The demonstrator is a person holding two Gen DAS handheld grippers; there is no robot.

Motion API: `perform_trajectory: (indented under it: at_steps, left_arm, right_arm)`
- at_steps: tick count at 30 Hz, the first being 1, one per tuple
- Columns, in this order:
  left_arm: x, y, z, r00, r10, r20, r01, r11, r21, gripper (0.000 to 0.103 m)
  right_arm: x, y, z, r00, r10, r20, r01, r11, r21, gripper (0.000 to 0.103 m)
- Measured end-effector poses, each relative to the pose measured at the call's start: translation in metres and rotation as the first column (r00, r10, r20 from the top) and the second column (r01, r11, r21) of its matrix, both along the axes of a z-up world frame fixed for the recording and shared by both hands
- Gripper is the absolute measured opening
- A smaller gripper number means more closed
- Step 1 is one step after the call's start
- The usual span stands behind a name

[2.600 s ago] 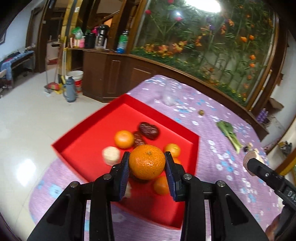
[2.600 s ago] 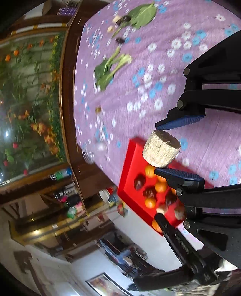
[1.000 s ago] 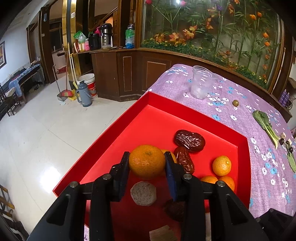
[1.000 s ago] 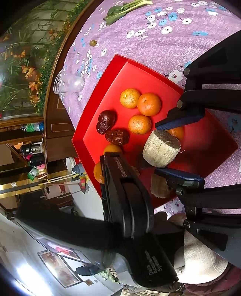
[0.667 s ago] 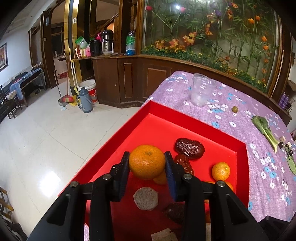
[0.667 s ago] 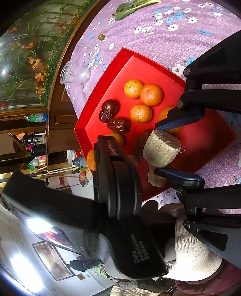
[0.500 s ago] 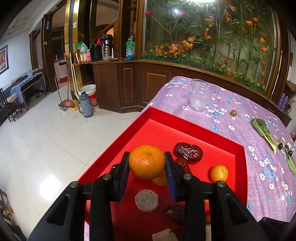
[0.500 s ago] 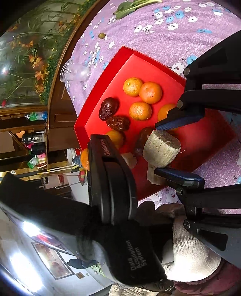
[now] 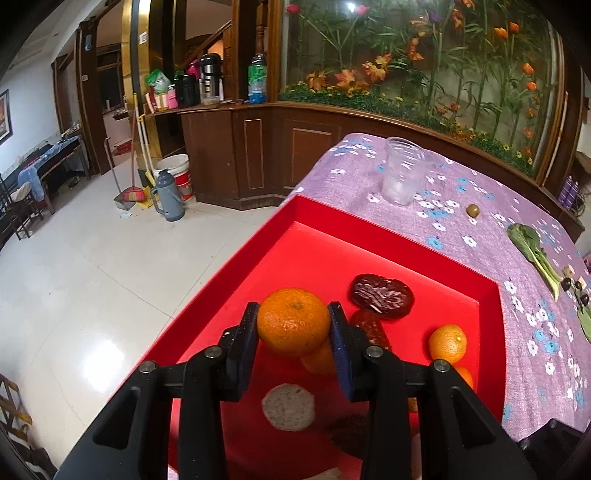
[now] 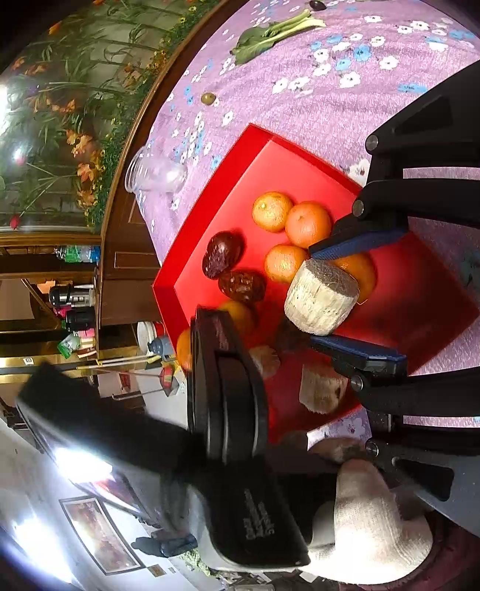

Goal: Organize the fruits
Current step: 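Lower both items into the red tray and open both tools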

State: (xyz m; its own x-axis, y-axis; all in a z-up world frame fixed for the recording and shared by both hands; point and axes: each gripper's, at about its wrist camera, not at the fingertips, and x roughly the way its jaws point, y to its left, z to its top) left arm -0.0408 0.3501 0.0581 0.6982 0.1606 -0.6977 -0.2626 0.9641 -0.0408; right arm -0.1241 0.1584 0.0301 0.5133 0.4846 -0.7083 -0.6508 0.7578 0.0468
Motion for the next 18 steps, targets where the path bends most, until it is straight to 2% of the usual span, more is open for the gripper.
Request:
perform_trajectory:
  at_steps: [8,10,12,16,18]
  left_arm:
    - [0.004,0.001,0.000,1.000,-0.016,-0.011,0.016,0.999,-0.031,0.038]
    - [0.003,0.001,0.002,1.000,-0.018,-0.004,0.018,0.999,-0.033,0.056]
    - [0.001,0.001,0.005,1.000,-0.015,0.011,0.016,0.999,-0.032,0.066]
    - [-0.002,0.003,0.010,1.000,-0.013,0.028,0.014,0.999,-0.048,0.076]
    - [-0.003,0.004,0.011,0.999,-0.014,0.029,0.016,0.998,-0.065,0.077]
  right_arm:
    - [-0.004,0.003,-0.003,0.999,0.047,-0.012,-0.047,0.999,0.025,0.047]
    - [-0.004,0.002,-0.003,0.999,0.047,-0.016,-0.046,0.998,0.030,0.047]
    - [-0.007,0.002,-0.003,0.999,0.051,-0.012,-0.051,0.998,0.029,0.047]
    - [-0.009,0.001,-0.002,0.999,0.052,-0.009,-0.051,0.998,0.037,0.048]
    - [-0.010,0.000,0.001,0.999,0.049,-0.002,-0.049,0.998,0.041,0.052]
